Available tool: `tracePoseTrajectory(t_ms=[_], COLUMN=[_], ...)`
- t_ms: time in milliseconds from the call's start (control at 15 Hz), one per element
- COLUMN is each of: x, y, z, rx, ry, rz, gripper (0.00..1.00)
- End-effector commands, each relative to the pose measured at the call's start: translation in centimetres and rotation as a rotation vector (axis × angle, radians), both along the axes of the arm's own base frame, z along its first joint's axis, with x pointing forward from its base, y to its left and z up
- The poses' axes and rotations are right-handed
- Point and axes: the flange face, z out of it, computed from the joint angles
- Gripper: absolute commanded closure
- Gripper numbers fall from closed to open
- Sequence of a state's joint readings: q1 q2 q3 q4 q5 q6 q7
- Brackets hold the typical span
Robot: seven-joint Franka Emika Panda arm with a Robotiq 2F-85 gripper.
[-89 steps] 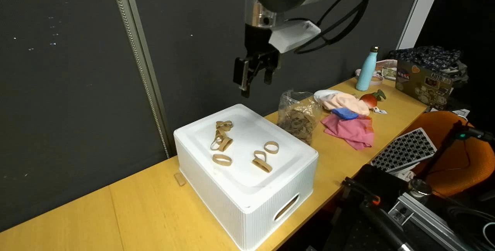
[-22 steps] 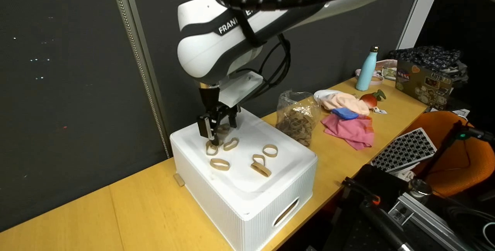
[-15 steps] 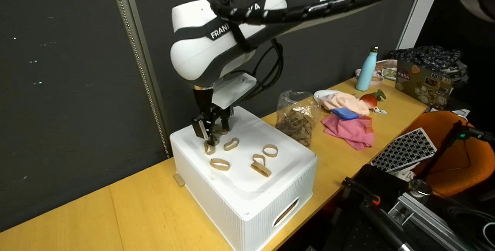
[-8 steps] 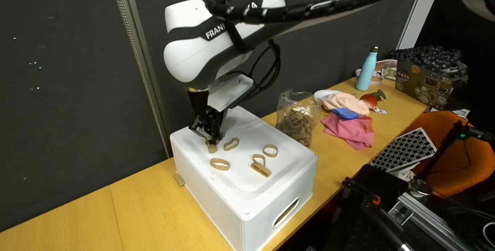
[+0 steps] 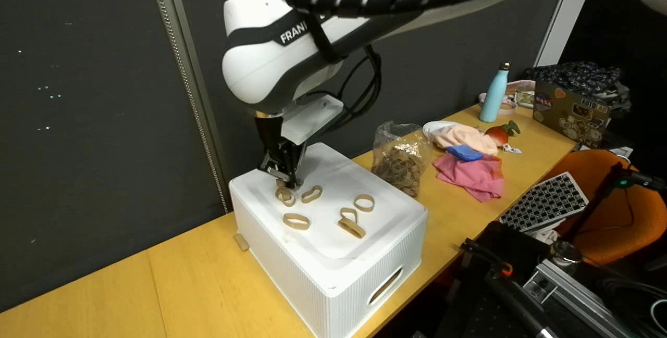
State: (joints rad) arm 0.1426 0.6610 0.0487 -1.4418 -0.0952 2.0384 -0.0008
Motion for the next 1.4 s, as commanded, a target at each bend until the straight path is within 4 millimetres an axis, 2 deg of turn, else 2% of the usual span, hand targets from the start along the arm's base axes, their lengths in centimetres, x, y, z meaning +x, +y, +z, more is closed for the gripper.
tracePoseTrajectory(t_ms=[0, 333, 667, 1067, 1333], x=[-1.3, -3.1, -5.9, -9.6, -12.2], y=[-0.3, -1.3, -4.8, -13.1, -18.6], z=[3.4, 6.8, 10.4, 12.9, 12.1], rx=[-0.021, -0.036, -0.055, -0.071, -0.070], ry=[-0.027, -0.060, -0.084, -0.086, -0.056], rz=[-0.015, -0.034, -0.089, -0.214, -0.308], gripper=[0.99, 0.99, 0.99, 0.99, 0.99])
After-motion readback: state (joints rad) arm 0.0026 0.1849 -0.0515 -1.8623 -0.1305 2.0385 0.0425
